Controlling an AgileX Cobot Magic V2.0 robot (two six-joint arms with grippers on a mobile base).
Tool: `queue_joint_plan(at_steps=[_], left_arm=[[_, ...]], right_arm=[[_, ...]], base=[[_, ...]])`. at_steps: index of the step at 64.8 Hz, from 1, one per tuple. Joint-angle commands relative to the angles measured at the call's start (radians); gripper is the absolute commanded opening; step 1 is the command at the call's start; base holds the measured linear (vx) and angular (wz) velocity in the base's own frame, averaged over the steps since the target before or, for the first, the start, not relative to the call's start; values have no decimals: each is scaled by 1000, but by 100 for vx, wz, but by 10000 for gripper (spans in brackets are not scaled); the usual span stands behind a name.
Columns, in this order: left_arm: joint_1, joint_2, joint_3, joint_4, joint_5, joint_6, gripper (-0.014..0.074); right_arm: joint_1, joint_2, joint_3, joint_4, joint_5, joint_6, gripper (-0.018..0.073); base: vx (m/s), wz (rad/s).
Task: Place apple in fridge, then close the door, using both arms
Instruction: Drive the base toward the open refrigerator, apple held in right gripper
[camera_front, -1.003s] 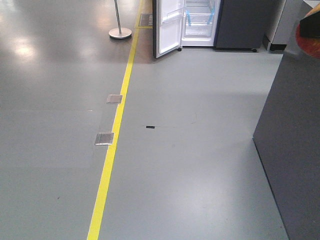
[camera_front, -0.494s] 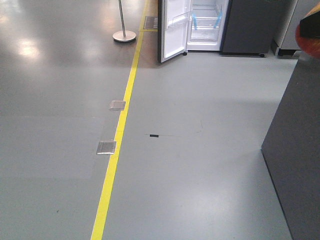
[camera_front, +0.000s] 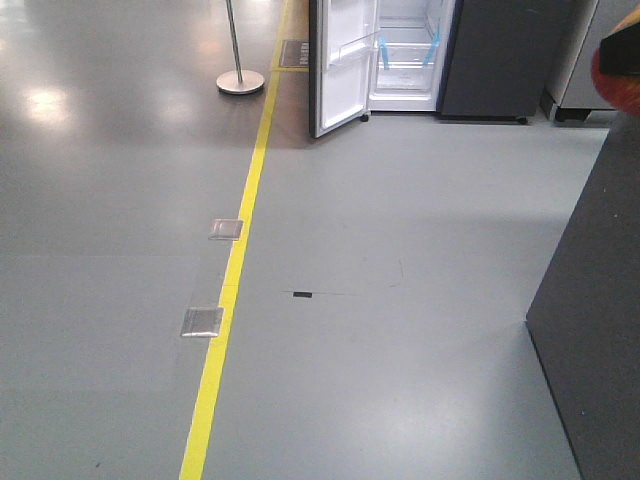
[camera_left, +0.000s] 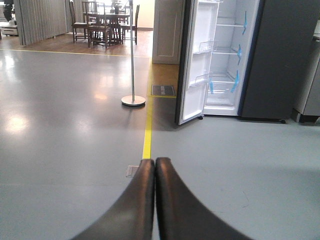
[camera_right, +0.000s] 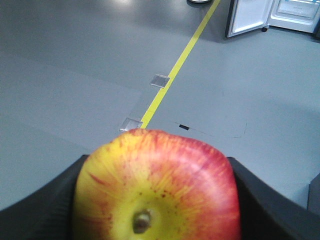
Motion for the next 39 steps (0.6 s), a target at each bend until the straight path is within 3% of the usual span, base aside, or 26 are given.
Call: queue_joint_plan(at_steps=[1,39], left_arm=[[-4,-14,-17,0,-76,-9,-6],[-4,-14,-17,0,-76,-9,-6]], right_arm=[[-6,-16,-27,26,-66,-9,25],[-6,-16,-27,26,-67,-9,25]], base=[[21,-4],[20,-3]])
